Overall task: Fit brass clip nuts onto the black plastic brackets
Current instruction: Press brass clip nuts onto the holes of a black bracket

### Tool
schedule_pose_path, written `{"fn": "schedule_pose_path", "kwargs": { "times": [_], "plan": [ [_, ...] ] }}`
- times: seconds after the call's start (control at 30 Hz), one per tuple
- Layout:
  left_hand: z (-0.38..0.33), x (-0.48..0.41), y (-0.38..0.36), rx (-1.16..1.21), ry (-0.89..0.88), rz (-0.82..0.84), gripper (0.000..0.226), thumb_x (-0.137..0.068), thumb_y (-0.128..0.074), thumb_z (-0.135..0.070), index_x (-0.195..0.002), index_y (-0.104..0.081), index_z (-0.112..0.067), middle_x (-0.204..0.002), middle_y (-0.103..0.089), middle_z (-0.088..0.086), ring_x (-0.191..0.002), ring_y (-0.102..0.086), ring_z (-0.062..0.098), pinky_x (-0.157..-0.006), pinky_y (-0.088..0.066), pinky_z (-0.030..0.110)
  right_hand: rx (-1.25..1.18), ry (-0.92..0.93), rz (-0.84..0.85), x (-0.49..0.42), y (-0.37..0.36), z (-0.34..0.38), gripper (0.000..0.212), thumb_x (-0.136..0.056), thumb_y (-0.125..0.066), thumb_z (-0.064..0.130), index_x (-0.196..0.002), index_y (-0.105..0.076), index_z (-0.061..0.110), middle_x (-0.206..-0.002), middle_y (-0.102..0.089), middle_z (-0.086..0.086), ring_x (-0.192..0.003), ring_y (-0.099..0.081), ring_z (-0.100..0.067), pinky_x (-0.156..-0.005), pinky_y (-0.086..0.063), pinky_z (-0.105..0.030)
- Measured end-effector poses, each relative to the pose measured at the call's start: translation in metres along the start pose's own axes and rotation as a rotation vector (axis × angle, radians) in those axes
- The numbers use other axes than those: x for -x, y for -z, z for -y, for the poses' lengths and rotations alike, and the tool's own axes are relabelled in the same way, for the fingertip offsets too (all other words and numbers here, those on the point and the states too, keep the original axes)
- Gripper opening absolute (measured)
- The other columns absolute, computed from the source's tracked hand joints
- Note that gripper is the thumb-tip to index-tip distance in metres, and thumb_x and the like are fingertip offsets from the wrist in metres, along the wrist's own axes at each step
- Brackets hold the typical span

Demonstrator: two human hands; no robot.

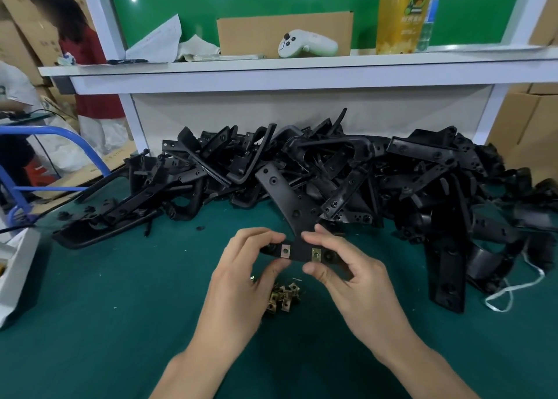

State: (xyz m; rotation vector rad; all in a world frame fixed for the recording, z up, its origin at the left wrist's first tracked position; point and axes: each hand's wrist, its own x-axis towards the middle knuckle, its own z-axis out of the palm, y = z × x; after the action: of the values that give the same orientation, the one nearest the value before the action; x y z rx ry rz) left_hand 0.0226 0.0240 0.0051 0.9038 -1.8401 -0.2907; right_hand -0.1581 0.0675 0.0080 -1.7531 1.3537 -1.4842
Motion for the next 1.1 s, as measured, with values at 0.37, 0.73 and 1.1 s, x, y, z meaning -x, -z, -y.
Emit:
{"fn": "schedule_pose_path", "kwargs": {
  "times": [0.37,0.73,1.1],
  "plan": [
    [0.003,0.002,0.0,-0.033,-0.047,0.005,0.031,-0.09,-0.069,-0.02,-0.114,-0.058,-0.036,-0.116,-0.053,-0.025,-0.11,-0.057,0.003,-0.093,-0.04,0.008,0.1,0.071,0.027,0.001,0.0,-0.005,0.032,-0.095,-0.059,0.05,-0.127,-0.056,0.051,-0.142,-0.043,0.04,-0.132,-0.041,0.014,-0.075,-0.045,-0.007],
    [-0.023,0.016,-0.002,0.009,0.033,0.072,0.023,-0.089,-0.055,-0.047,-0.112,-0.056,-0.05,-0.114,-0.051,-0.026,-0.107,-0.058,0.002,-0.082,-0.044,0.008,0.197,0.134,-0.05,0.017,0.001,0.003,0.023,-0.107,-0.041,0.04,-0.124,-0.055,0.034,-0.124,-0.055,0.023,-0.125,-0.052,-0.005,-0.099,-0.037,-0.013],
    [-0.109,0.049,-0.025,0.269,0.19,0.235,0.029,-0.086,-0.078,-0.022,-0.101,-0.062,-0.041,-0.103,-0.061,-0.027,-0.102,-0.058,-0.006,-0.081,-0.041,0.004,0.328,0.11,-0.552,0.059,0.048,0.043,0.047,-0.104,-0.035,0.041,-0.072,-0.064,0.023,-0.069,-0.057,0.015,-0.063,-0.055,-0.005,-0.061,-0.036,-0.012]
  ]
}}
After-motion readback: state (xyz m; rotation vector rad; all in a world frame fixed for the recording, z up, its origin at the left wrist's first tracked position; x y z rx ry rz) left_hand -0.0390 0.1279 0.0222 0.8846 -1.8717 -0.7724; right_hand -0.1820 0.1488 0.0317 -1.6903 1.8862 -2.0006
